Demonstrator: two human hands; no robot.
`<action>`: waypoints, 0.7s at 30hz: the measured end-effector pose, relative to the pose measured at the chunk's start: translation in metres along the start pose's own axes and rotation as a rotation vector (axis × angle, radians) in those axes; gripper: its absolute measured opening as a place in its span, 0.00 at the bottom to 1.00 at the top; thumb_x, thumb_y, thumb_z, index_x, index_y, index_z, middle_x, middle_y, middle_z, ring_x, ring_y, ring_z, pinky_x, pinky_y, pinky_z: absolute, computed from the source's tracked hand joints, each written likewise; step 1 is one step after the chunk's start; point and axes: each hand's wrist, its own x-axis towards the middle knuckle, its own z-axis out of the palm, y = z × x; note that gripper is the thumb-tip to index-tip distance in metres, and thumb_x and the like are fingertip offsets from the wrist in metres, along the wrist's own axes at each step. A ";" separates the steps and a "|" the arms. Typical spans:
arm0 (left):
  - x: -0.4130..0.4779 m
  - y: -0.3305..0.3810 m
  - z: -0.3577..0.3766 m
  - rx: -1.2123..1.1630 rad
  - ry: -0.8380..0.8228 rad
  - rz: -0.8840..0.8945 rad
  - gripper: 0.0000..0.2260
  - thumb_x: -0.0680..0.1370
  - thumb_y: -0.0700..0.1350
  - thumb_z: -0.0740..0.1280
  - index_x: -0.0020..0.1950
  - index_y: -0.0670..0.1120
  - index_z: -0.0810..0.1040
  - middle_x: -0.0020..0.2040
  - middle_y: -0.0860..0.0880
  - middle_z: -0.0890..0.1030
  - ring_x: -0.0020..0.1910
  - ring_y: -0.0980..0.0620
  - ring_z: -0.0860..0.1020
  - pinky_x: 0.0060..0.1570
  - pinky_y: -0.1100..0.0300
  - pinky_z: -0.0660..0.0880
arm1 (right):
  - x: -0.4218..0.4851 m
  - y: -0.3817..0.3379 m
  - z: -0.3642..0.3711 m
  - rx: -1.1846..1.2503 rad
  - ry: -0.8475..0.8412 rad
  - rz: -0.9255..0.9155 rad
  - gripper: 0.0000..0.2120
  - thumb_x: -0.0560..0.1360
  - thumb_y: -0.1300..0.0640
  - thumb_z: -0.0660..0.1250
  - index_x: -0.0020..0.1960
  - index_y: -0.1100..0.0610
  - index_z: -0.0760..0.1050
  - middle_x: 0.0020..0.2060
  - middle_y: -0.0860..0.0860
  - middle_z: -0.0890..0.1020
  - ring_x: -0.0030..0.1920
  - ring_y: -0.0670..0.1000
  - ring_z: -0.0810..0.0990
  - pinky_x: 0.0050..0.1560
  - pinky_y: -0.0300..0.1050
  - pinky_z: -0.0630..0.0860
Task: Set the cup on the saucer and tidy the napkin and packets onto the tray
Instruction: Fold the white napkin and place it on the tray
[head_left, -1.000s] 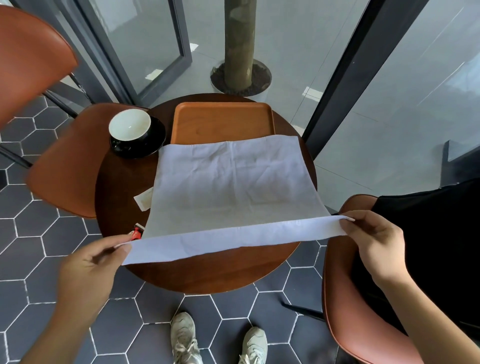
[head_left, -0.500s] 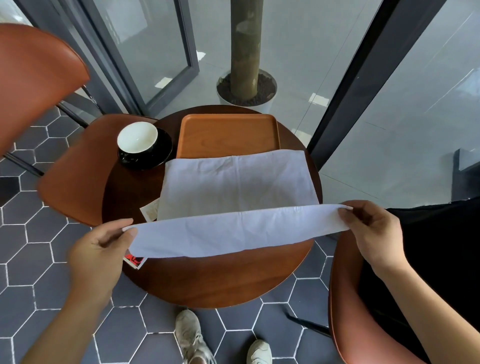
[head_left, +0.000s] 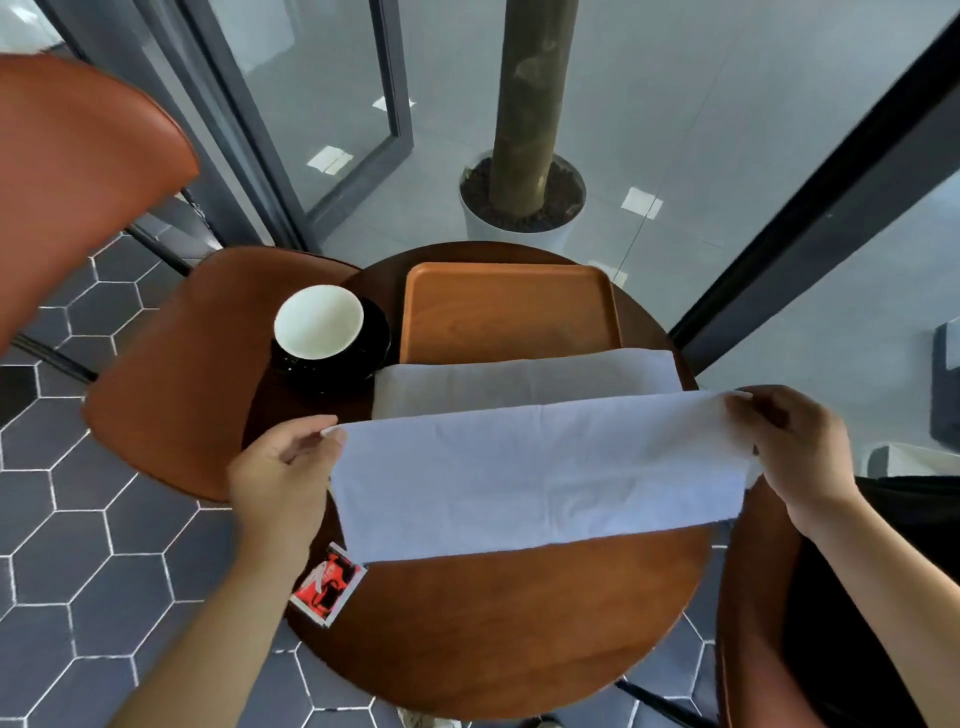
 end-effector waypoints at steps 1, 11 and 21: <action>0.005 0.002 0.004 0.018 -0.003 0.016 0.09 0.74 0.40 0.75 0.44 0.56 0.85 0.40 0.56 0.86 0.40 0.58 0.83 0.38 0.68 0.78 | 0.004 -0.001 0.005 -0.018 0.005 0.005 0.08 0.77 0.55 0.68 0.44 0.43 0.81 0.33 0.37 0.83 0.35 0.39 0.79 0.34 0.37 0.74; 0.053 0.010 0.049 0.251 0.032 0.163 0.06 0.75 0.41 0.73 0.52 0.47 0.86 0.41 0.56 0.84 0.43 0.59 0.82 0.46 0.69 0.75 | 0.057 0.011 0.037 -0.134 0.020 0.061 0.04 0.77 0.53 0.66 0.48 0.50 0.81 0.40 0.51 0.83 0.43 0.58 0.81 0.45 0.57 0.80; 0.050 0.006 0.066 0.557 0.124 0.306 0.12 0.77 0.39 0.71 0.60 0.43 0.82 0.52 0.47 0.84 0.44 0.50 0.81 0.44 0.64 0.71 | 0.098 0.019 0.073 -0.255 -0.025 -0.038 0.06 0.77 0.53 0.67 0.48 0.52 0.82 0.33 0.46 0.79 0.33 0.50 0.75 0.32 0.39 0.67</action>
